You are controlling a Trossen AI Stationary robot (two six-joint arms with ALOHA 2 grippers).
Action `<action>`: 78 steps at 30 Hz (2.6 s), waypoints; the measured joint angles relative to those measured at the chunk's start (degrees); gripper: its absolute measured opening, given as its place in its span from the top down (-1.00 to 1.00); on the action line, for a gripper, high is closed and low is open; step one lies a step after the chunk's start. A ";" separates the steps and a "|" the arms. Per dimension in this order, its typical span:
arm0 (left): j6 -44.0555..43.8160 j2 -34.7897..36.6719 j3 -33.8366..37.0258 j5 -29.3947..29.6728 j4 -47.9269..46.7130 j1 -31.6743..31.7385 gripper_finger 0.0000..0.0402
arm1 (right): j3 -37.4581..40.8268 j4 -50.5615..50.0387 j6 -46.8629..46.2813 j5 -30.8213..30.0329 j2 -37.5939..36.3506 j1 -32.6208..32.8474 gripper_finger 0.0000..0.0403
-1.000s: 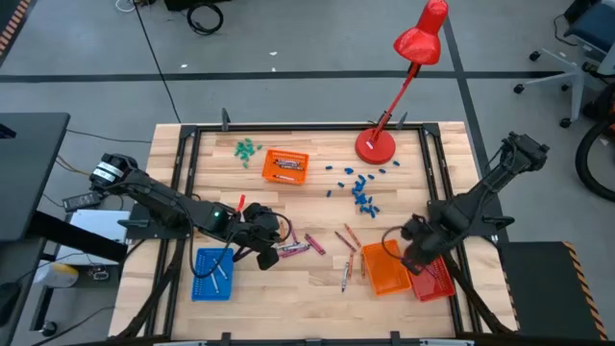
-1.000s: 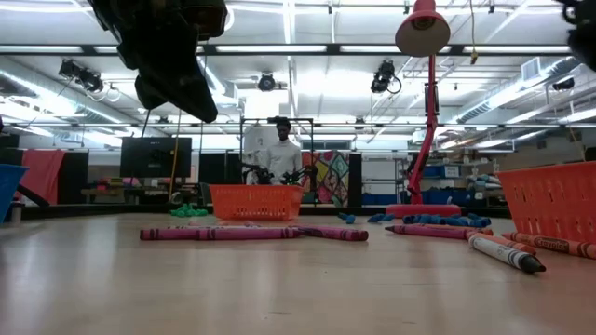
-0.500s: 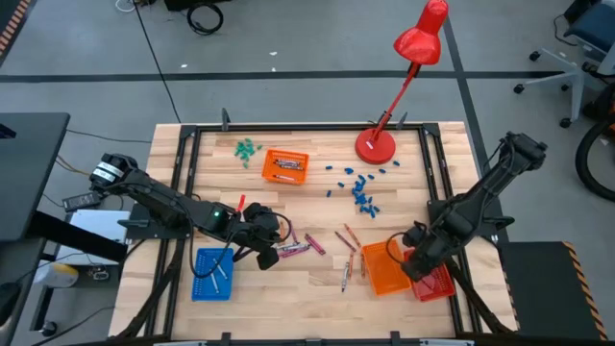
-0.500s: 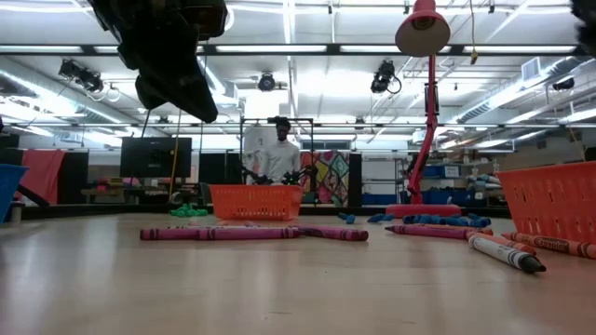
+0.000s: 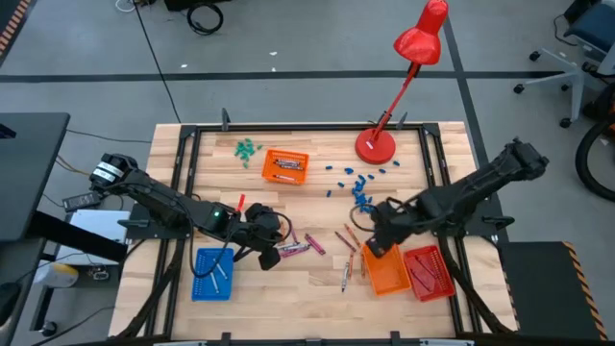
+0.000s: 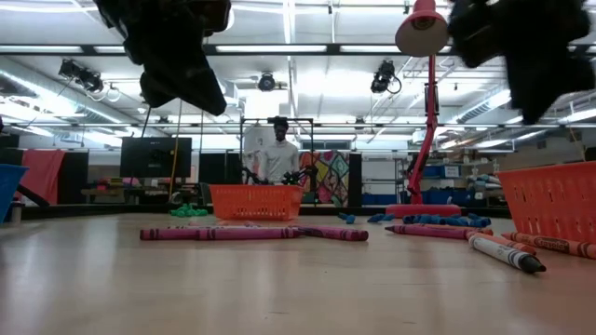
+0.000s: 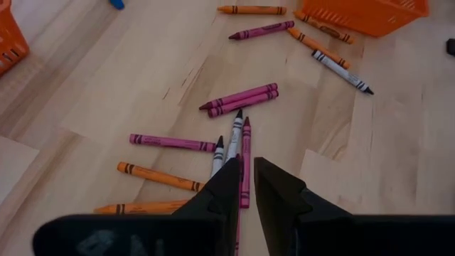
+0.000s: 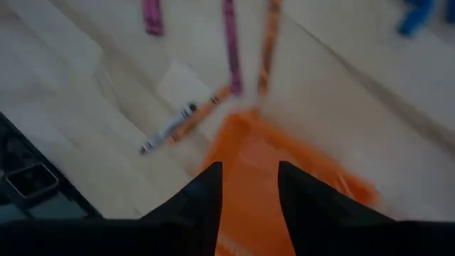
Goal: Sort crayons
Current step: Put the orange crayon into the bottom orange bin
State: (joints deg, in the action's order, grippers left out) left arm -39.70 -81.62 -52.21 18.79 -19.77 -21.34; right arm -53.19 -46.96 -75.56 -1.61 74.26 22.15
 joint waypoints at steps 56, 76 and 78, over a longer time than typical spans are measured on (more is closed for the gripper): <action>-4.07 0.02 0.02 -0.02 -0.37 -0.02 0.74 | -6.60 6.58 22.47 8.33 15.42 -16.35 0.86; -2.69 0.02 0.02 -0.02 -0.65 -0.02 0.74 | -6.67 -5.79 -12.23 -1.76 10.24 10.79 0.85; -2.54 0.02 0.02 -0.02 -0.63 -0.04 0.74 | -6.67 -6.54 -13.81 -1.74 12.25 12.01 0.82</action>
State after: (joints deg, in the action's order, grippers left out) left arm -42.24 -81.60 -52.18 18.76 -20.40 -21.39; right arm -59.86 -53.50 -89.37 -3.34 86.51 34.16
